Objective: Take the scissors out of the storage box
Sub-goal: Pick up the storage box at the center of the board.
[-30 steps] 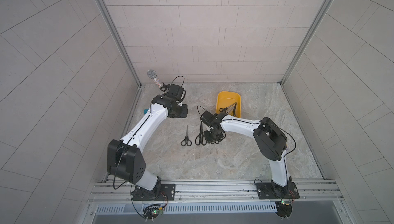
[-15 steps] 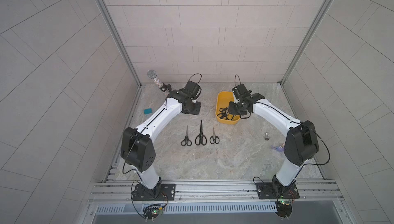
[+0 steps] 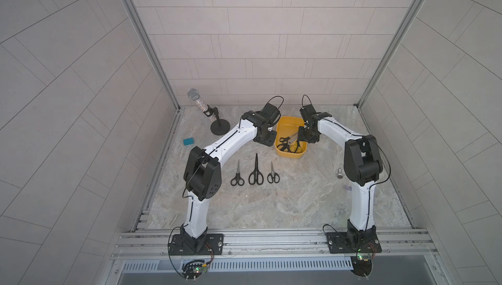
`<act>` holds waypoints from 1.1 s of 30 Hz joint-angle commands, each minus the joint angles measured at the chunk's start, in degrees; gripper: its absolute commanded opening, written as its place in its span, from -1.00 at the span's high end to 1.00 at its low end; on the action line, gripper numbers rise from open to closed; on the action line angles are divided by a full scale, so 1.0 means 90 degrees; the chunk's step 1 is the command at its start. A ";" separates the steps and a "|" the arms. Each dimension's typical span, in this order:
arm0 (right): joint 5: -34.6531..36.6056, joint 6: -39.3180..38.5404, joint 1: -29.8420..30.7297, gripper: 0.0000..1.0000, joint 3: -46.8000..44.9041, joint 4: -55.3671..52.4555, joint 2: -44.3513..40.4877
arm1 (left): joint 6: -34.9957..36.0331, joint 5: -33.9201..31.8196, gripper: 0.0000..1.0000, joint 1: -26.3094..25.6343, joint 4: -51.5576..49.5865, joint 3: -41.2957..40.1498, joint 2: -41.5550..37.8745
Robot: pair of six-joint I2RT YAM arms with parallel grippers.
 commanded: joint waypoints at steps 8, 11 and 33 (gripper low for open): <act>-0.0214 0.0076 -0.0041 0.95 -0.1184 0.0691 -0.0657 | 0.1089 0.0073 0.19 -0.0316 -0.0002 0.0936 0.0748; -0.0133 0.0062 -0.0040 0.99 -0.1597 0.0973 -0.0901 | 0.1370 0.0071 0.19 -0.0443 0.0007 0.1268 0.1155; -0.1494 -0.1081 -0.0203 1.00 -0.2090 0.1954 -0.1292 | 0.2196 0.0007 0.21 -0.0608 0.0232 0.2068 0.2648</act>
